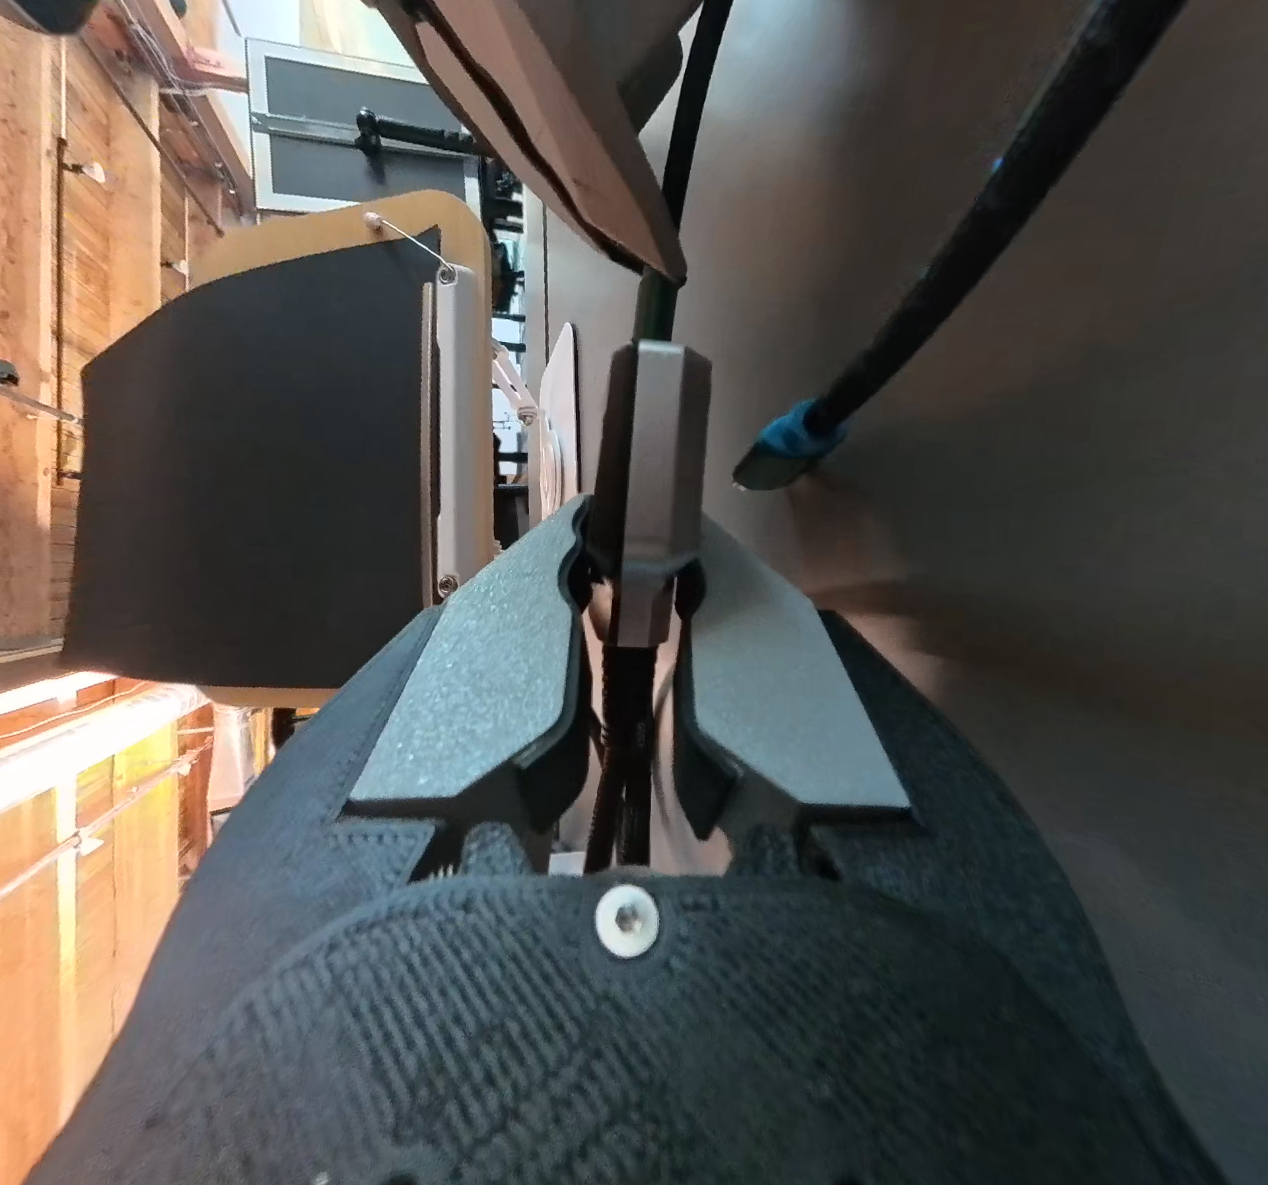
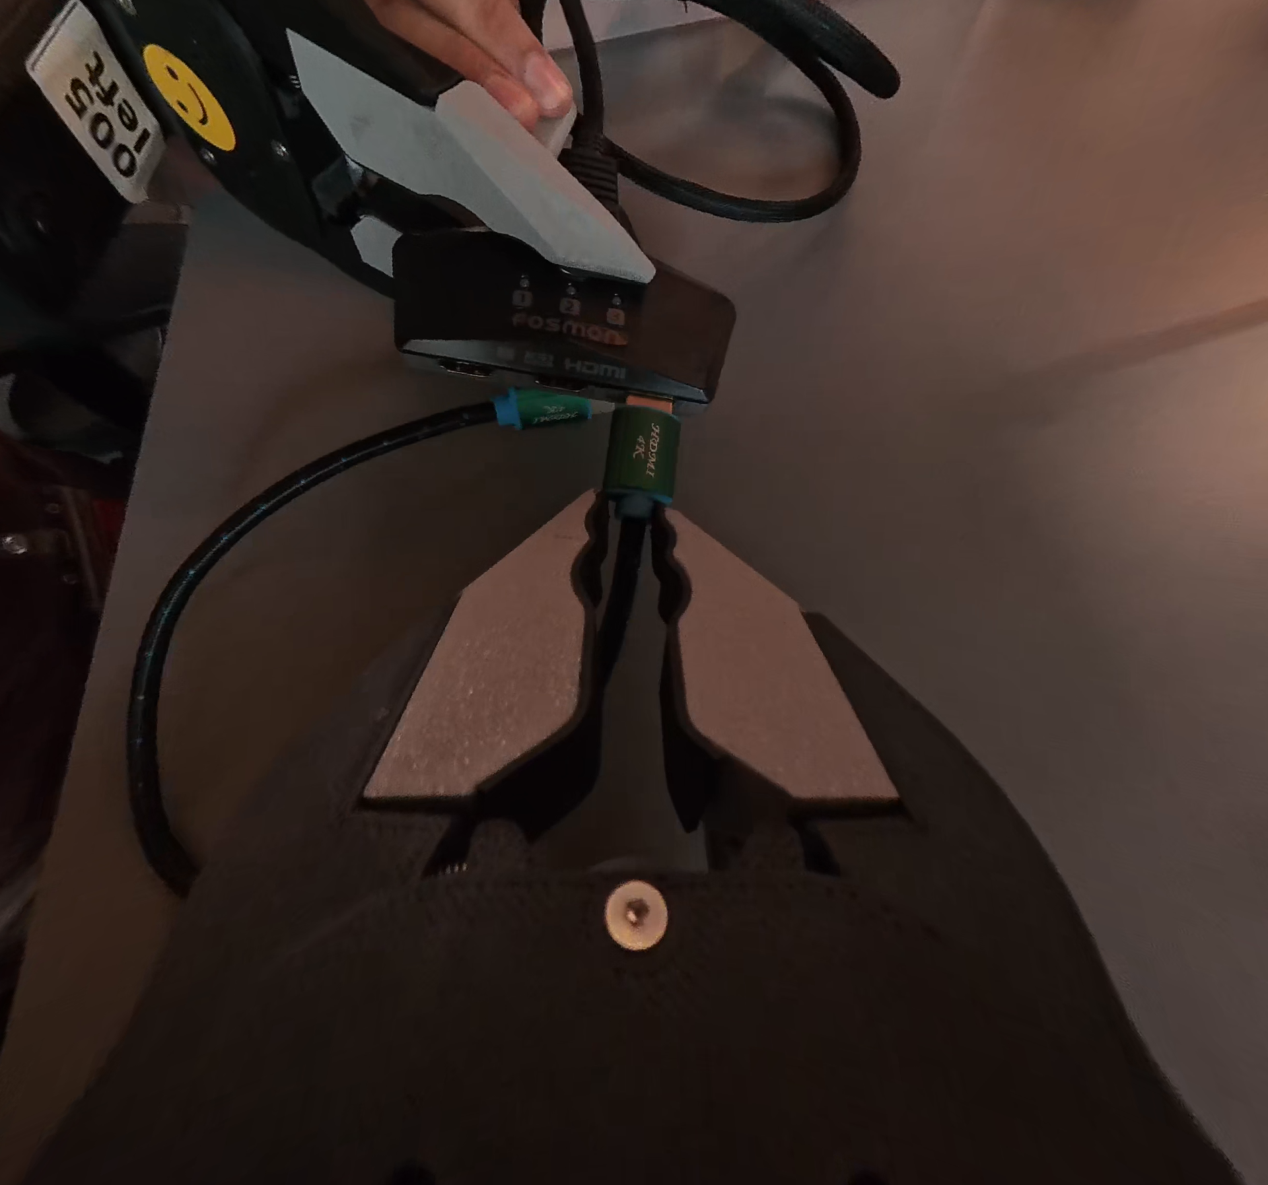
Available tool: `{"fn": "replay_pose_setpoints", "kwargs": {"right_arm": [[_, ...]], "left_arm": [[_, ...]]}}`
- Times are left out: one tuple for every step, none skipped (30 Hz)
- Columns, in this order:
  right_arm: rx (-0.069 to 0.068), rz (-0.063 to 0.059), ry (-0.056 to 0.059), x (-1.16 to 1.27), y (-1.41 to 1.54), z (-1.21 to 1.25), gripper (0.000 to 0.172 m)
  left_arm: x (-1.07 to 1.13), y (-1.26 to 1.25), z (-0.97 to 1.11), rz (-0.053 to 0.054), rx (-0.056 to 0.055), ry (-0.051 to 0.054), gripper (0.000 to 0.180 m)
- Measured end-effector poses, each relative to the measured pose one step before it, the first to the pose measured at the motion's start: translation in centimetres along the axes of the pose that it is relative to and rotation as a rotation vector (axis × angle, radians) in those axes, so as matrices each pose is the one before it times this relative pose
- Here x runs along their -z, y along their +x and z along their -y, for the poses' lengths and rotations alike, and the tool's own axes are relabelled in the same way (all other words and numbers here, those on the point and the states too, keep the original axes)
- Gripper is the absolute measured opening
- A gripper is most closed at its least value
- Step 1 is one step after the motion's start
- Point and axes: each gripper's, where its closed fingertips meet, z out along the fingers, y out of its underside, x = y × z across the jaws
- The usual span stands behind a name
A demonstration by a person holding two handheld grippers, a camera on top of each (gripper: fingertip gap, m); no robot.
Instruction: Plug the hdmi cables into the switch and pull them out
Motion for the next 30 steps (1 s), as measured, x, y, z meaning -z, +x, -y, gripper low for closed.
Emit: {"fn": "replay_pose_setpoints", "kwargs": {"right_arm": [[0.0041, 0.0041, 0.0016, -0.063, -0.064, 0.031, 0.008], [0.0019, 0.0056, -0.0007, -0.121, -0.051, 0.0, 0.008], [-0.0024, 0.0044, -0.0011, -0.171, 0.004, -0.018, 0.008], [-0.0059, 0.0037, -0.0094, -0.256, 0.009, -0.147, 0.008], [-0.0016, 0.0006, -0.0132, -0.273, 0.006, -0.215, 0.009], [-0.004, -0.0048, -0.0087, -0.208, 0.054, -0.149, 0.008], [-0.0106, -0.0145, -0.0022, -0.165, 0.183, -0.069, 0.01], [-0.0169, -0.0249, 0.0029, -0.179, 0.369, -0.052, 0.01], [-0.0156, -0.0191, 0.0013, -0.085, 0.332, -0.071, 0.011], [-0.0068, -0.0154, -0.001, 0.075, 0.238, -0.018, 0.011], [0.0046, -0.017, 0.0085, 0.18, 0.164, 0.153, 0.01], [0.0088, -0.0129, 0.0232, 0.207, 0.057, 0.287, 0.01], [0.0049, -0.0027, 0.0227, 0.19, -0.069, 0.248, 0.01], [0.0031, 0.0049, 0.0055, 0.116, -0.165, 0.085, 0.01], [0.0073, 0.0022, -0.0058, 0.018, -0.152, -0.035, 0.01], [0.0147, -0.0047, -0.0134, -0.103, -0.101, -0.133, 0.01], [0.0239, -0.0183, -0.018, -0.147, 0.023, -0.161, 0.01], [0.0293, -0.0282, -0.02, -0.153, 0.085, -0.138, 0.009], [0.0312, -0.0281, -0.0191, -0.12, 0.063, -0.122, 0.009], [0.0256, -0.0239, -0.0119, -0.081, 0.038, -0.057, 0.008], [0.0166, -0.0185, -0.0078, -0.011, 0.026, 0.0, 0.008], [0.0117, -0.0125, -0.0044, 0.03, 0.016, 0.04, 0.008], [0.006, -0.0076, 0.0004, 0.06, 0.002, 0.079, 0.008], [-0.0016, -0.002, 0.0027, 0.075, -0.001, 0.078, 0.008], [-0.0034, 0.0009, 0.0019, 0.085, 0.007, 0.04, 0.008], [-0.0059, -0.0034, -0.0018, 0.048, 0.093, -0.03, 0.016], [-0.0047, 0.0042, -0.0105, 0.026, -0.005, -0.17, 0.024], [-0.0031, 0.0078, -0.0075, 0.0, -0.096, -0.143, 0.024], [0.0018, 0.0047, -0.0011, 0.013, -0.115, 0.002, 0.016], [0.0054, -0.0154, 0.0036, 0.006, 0.123, 0.096, 0.01]], "left_arm": [[0.104, 0.037, 0.005, -0.0012, 0.0016, 0.0023, 0.019], [0.089, 0.08, -0.047, -0.001, -0.0005, 0.0007, 0.019], [0.081, 0.135, -0.07, -0.0029, -0.0017, -0.0018, 0.019], [0.045, 0.216, -0.074, -0.0056, -0.0047, -0.0027, 0.019], [0.018, 0.216, -0.062, -0.0048, -0.0083, -0.0027, 0.019], [-0.037, 0.145, -0.111, -0.0026, -0.0076, -0.0063, 0.019], [-0.149, 0.06, -0.254, -0.0006, -0.0058, -0.016, 0.02], [-0.247, -0.011, -0.295, 0.0043, -0.0127, -0.0219, 0.02], [-0.236, -0.085, -0.157, 0.0097, -0.0201, -0.0158, 0.019], [-0.174, -0.138, -0.049, 0.011, -0.011, -0.0081, 0.019], [-0.072, -0.235, -0.032, 0.0136, -0.0025, -0.0036, 0.019], [0.04, -0.274, 0.006, 0.0169, -0.0026, 0.0019, 0.019], [0.115, -0.185, 0.041, 0.0108, 0.0031, 0.008, 0.021], [0.148, -0.025, 0.1, 0.001, 0.0059, 0.0117, 0.02], [0.124, 0.073, 0.085, -0.0041, -0.0008, 0.0093, 0.02], [0.083, 0.106, 0.036, -0.0032, -0.0098, 0.0048, 0.02], [0.023, 0.105, -0.017, 0.0001, -0.0119, 0.0005, 0.02], [-0.008, 0.075, -0.026, 0.0013, -0.0096, -0.0013, 0.02], [0.011, 0.034, -0.004, 0.0015, -0.0073, 0.0006, 0.02], [0.026, -0.006, -0.007, 0.001, -0.0015, 0.0017, 0.02], [0.031, -0.021, -0.021, 0.0005, 0.0028, 0.0009, 0.02], [0.047, -0.054, 0.01, 0.0026, 0.0002, 0.0005, 0.02], [0.046, -0.113, 0.016, 0.0054, -0.0026, 0.0, 0.02], [0.037, -0.109, 0.015, 0.0057, -0.0025, -0.0003, 0.02], [0.021, -0.109, 0.029, 0.0064, -0.0022, 0.0004, 0.021], [0.012, -0.152, 0.065, 0.0096, -0.0022, 0.0023, 0.02], [0.01, -0.149, 0.06, 0.007, -0.0007, 0.0003, 0.021], [-0.029, -0.067, 0.002, 0.0016, 0.0022, -0.0036, 0.021], [-0.018, -0.017, -0.03, 0.0008, 0.0005, -0.0045, 0.021], [0.001, -0.034, -0.044, 0.0037, -0.0055, -0.0023, 0.021]]}}
